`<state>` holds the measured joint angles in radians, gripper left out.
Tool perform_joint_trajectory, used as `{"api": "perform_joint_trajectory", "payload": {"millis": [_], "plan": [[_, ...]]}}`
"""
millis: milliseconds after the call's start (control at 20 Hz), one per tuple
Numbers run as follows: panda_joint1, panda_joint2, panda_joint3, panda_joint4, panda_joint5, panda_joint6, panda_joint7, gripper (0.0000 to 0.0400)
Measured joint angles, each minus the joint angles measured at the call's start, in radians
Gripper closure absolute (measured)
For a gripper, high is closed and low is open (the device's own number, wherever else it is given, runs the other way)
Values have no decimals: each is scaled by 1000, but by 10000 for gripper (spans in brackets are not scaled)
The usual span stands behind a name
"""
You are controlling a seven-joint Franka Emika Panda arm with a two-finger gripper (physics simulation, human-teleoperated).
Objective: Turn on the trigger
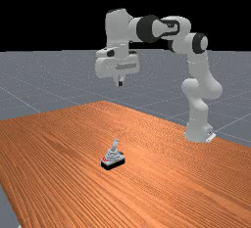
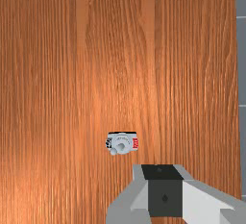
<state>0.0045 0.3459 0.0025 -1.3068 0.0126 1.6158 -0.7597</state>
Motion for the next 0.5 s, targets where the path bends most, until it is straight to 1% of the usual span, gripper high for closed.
{"api": "perform_joint_trajectory", "payload": {"millis": [150, 200, 250, 300, 400, 450, 500], "plan": [[0, -2, -3, -3, 2, 1, 13, 400], [-7, -2, 2, -3, 13, 1, -20, 400], [-5, 0, 2, 2, -1, -1, -34, 400], [-10, 10, 9, 17, -6, -7, -97, 400], [-13, 34, 13, 53, -9, -19, -133, 400], [37, 43, -22, 64, -138, -31, 12, 400], [46, 44, -28, 60, -171, -31, 20, 400]]}}
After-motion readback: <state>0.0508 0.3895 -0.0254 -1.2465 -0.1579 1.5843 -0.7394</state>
